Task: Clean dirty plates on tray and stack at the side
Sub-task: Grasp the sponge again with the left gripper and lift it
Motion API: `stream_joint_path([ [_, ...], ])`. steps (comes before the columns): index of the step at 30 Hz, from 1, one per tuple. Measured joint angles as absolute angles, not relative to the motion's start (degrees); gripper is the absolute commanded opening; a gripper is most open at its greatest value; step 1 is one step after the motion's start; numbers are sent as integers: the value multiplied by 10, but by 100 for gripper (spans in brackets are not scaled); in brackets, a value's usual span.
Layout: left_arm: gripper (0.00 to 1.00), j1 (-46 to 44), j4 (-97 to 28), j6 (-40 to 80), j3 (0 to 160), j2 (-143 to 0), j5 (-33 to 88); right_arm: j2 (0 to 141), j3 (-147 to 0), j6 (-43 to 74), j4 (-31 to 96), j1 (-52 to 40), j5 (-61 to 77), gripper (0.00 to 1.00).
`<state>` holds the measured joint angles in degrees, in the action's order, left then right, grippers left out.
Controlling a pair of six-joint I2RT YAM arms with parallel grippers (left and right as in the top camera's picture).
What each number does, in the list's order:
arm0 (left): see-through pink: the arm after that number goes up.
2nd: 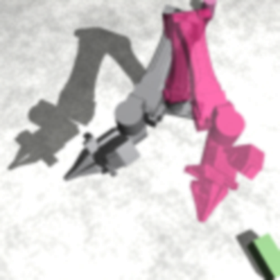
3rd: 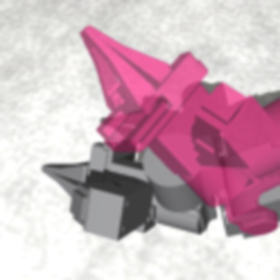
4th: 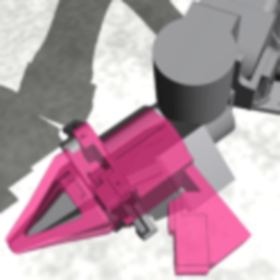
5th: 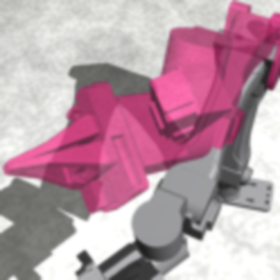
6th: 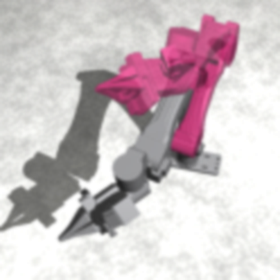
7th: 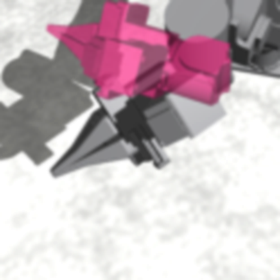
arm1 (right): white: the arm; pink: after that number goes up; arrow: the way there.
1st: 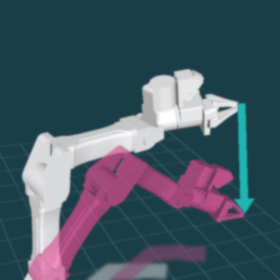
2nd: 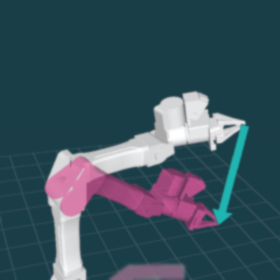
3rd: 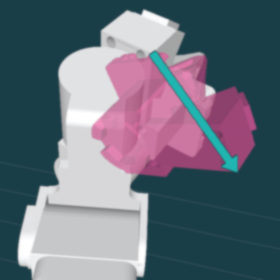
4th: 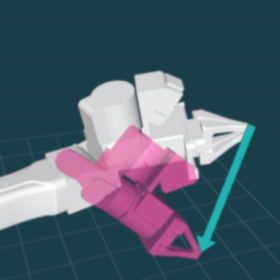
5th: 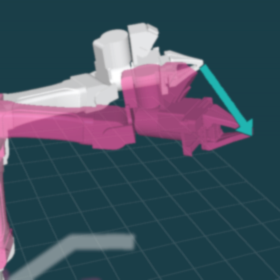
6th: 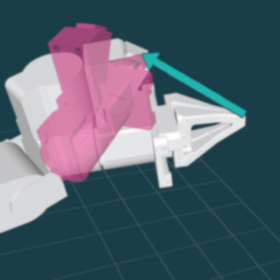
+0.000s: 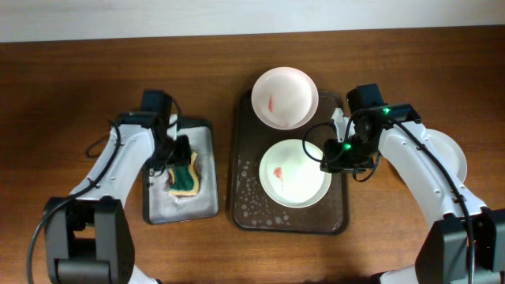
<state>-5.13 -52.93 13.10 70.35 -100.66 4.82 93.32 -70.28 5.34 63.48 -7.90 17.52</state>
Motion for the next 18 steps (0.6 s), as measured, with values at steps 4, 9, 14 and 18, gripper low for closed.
stream_joint_path([
  [4, 37, -51, -506, 131, 700, -1010, 14, 933, -703, 54, 635, -79, 175, 40],
  [9, 0, -51, -443, 131, 658, -1053, 32, 933, -703, 53, 635, -79, 175, 40],
  [14, 0, -51, -432, 130, 654, -1057, 41, 933, -703, 54, 635, -79, 175, 40],
  [18, 33, -51, -501, 130, 696, -1074, 44, 933, -703, 53, 635, -79, 175, 40],
])
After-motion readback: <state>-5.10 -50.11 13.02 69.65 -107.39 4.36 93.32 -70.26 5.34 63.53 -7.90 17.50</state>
